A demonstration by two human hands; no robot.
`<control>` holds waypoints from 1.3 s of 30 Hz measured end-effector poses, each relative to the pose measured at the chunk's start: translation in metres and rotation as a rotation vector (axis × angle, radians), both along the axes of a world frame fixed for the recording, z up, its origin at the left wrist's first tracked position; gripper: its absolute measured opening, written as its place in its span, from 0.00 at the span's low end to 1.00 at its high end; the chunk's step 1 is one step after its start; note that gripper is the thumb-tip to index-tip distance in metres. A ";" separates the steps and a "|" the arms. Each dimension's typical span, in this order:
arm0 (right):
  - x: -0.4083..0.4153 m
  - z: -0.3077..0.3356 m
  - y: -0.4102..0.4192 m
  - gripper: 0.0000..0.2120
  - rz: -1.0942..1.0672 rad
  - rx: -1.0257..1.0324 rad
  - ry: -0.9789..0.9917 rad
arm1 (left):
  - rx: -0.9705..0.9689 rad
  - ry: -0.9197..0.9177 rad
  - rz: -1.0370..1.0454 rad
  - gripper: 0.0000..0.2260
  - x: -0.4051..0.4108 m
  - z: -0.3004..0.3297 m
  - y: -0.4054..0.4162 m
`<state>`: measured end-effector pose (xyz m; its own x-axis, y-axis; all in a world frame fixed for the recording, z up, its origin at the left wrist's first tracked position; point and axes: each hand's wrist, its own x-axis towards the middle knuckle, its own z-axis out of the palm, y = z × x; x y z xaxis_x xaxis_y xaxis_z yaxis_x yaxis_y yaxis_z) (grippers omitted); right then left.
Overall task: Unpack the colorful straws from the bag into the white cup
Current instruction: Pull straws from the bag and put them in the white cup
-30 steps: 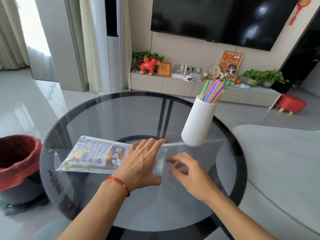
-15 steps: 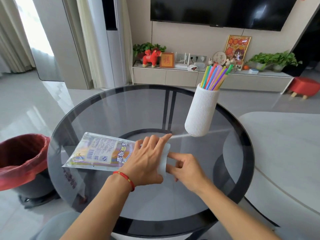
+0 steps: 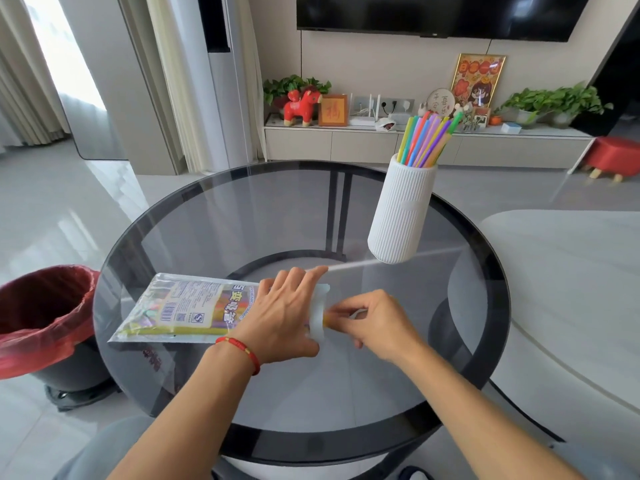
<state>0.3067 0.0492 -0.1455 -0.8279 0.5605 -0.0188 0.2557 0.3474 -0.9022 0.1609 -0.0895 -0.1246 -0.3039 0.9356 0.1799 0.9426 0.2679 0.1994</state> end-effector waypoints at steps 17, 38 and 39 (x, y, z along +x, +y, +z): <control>0.019 -0.004 0.015 0.06 -0.075 0.173 0.035 | -0.020 0.004 0.034 0.42 0.000 -0.003 -0.002; 0.027 0.009 0.002 0.23 -0.166 -0.815 0.519 | 0.050 0.209 0.156 0.10 0.007 -0.008 0.004; 0.020 0.005 -0.006 0.21 -0.183 -0.784 0.507 | 0.048 0.217 0.152 0.10 0.009 -0.008 0.004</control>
